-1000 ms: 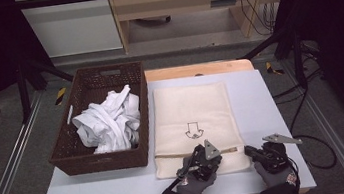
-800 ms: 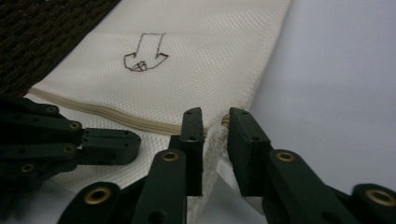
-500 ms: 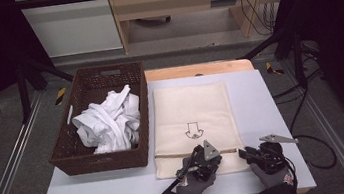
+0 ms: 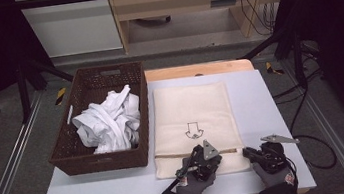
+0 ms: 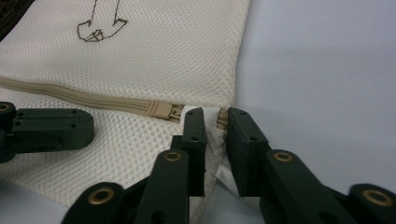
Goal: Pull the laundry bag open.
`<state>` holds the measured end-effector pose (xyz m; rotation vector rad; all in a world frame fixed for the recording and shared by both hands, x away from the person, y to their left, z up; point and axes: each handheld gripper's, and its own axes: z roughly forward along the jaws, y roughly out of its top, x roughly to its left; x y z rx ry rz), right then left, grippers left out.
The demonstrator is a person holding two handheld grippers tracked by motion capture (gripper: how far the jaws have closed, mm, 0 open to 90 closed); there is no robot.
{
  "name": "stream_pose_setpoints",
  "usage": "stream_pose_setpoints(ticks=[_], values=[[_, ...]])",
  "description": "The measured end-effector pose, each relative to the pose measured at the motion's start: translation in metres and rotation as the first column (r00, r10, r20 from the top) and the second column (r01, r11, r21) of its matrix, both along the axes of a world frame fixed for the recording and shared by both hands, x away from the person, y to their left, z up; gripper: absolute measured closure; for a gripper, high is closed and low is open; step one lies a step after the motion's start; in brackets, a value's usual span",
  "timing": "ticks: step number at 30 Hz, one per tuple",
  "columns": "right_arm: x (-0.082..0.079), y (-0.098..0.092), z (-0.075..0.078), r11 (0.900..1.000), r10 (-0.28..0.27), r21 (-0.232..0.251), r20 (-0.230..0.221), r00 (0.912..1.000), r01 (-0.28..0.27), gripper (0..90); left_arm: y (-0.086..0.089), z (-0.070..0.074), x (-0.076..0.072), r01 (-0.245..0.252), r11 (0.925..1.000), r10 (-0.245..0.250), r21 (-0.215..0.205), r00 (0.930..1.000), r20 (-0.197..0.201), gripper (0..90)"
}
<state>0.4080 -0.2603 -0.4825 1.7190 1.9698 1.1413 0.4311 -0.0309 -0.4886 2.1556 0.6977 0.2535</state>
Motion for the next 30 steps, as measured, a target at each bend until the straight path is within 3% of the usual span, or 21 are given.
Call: stream_pose_setpoints(ticks=[2, 8, 13, 15, 17, 19, 21, 22, 23, 25, 27, 30], values=[[-0.001, -0.001, 0.001, 1.0, -0.021, -0.003, 0.007, 0.9997, 0.021, 67.5, 0.0, 0.0, 0.0, 0.0, 1.0, 0.0, -0.001, 1.0, -0.001, 88.9], [-0.006, 0.0, 0.0, 0.999, -0.025, -0.025, 0.002, 0.9997, 0.025, 62.2, 0.0, 0.0, 0.0, 0.0, 1.0, 0.0, -0.002, 1.0, -0.001, 88.9], [-0.006, 0.002, -0.001, 1.0, -0.015, -0.02, -0.014, 0.9998, 0.015, 78.9, 0.0, 0.0, 0.0, 0.0, 1.0, 0.0, -0.001, 1.0, 0.0, 88.9], [-0.005, 0.001, -0.001, 1.0, -0.023, 0.006, -0.028, 0.9993, 0.024, 84.8, 0.0, 0.0, 0.0, 0.0, 1.0, 0.0, -0.001, 1.0, 0.0, 88.9], [-0.005, 0.0, -0.001, 1.0, -0.017, 0.011, -0.024, 0.9996, 0.018, 86.7, 0.0, 0.0, 0.0, 0.0, 1.0, 0.0, 0.0, 1.0, 0.001, 88.9], [-0.007, 0.001, 0.004, 1.0, -0.012, 0.019, 0.001, 0.9999, 0.012, 87.2, 0.0, 0.0, 0.0, -0.001, 1.0, 0.001, 0.0, 1.0, 0.002, 88.9], [-0.01, 0.002, 0.011, 0.999, 0.022, 0.025, 0.06, 0.998, -0.024, 86.9, 0.0, 0.0, 0.0, -0.001, 1.0, 0.001, 0.0, 1.0, 0.002, 88.9], [-0.012, 0.003, 0.015, 0.998, 0.054, 0.038, 0.094, 0.9941, -0.058, 85.7, 0.0, 0.0, 0.0, -0.001, 1.0, 0.001, -0.001, 1.0, 0.001, 88.9], [-0.014, 0.008, 0.019, 0.99, 0.12, 0.054, 0.144, 0.9823, -0.129, 77.2, 0.0, 0.0, 0.0, -0.001, 1.0, 0.001, 0.0, 1.0, 0.002, 88.9], [-0.012, 0.01, 0.018, 0.989, 0.135, 0.046, 0.131, 0.9822, -0.142, 73.3, 0.0, 0.0, 0.0, -0.001, 1.0, 0.001, 0.001, 1.0, 0.003, 88.9], [-0.008, 0.012, 0.011, 0.992, 0.12, 0.026, 0.073, 0.9901, -0.122, 72.2, 0.0, 0.0, 0.0, -0.002, 1.0, 0.002, 0.002, 1.0, 0.004, 88.9], [-0.005, 0.006, 0.008, 0.992, 0.108, 0.067, 0.05, 0.9929, -0.112, 71.3, 0.0, 0.0, 0.0, -0.002, 1.0, 0.002, 0.002, 1.0, 0.005, 88.9]])
